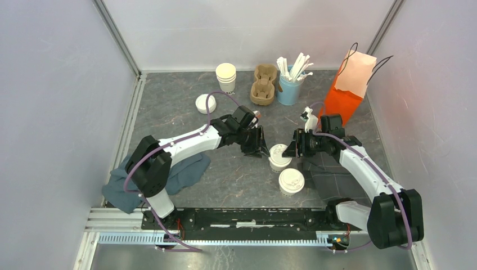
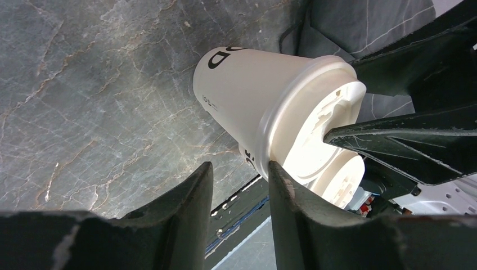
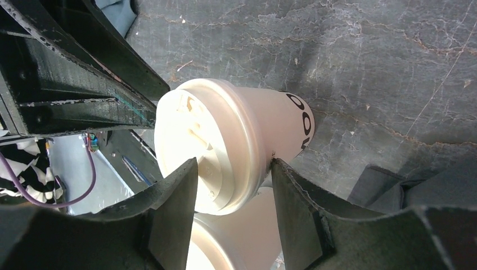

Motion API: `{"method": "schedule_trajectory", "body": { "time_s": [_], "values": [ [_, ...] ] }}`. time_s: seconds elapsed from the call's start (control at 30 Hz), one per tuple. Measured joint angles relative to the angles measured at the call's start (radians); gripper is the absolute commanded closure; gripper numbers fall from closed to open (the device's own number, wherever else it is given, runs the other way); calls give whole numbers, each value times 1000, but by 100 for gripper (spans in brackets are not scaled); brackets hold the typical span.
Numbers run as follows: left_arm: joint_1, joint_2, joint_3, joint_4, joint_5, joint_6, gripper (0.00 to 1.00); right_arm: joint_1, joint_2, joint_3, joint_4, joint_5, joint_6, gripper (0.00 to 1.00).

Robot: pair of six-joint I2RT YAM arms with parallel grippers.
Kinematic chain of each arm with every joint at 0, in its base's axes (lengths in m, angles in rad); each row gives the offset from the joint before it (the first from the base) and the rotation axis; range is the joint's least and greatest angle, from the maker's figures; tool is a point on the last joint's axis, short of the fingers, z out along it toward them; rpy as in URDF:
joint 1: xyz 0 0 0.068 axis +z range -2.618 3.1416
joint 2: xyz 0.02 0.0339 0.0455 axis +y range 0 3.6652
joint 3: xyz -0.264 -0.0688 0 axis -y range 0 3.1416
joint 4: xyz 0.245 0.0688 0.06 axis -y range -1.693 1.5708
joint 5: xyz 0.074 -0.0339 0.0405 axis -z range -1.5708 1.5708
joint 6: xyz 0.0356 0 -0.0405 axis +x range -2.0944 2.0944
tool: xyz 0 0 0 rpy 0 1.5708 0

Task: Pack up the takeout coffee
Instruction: Close the cup lid on the coffee cup.

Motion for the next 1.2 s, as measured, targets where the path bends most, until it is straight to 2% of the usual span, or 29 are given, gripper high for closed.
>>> {"method": "schedule_trajectory", "body": {
  "time_s": [0.33, 0.73, 0.87, 1.2],
  "values": [
    [1, 10, -8, 42, 34, 1, 56, 0, -28, -14, 6, 32, 6, 45],
    [1, 126, 120, 16, 105, 2, 56, -6, -99, -14, -39, 155, 13, 42],
    [-1, 131, 128, 16, 105, 3, 53, -5, -102, -8, -53, 175, 13, 37],
    [-24, 135, 158, -36, 79, 22, 34, 0, -101, 51, -132, 222, -5, 24]
  ]
}}
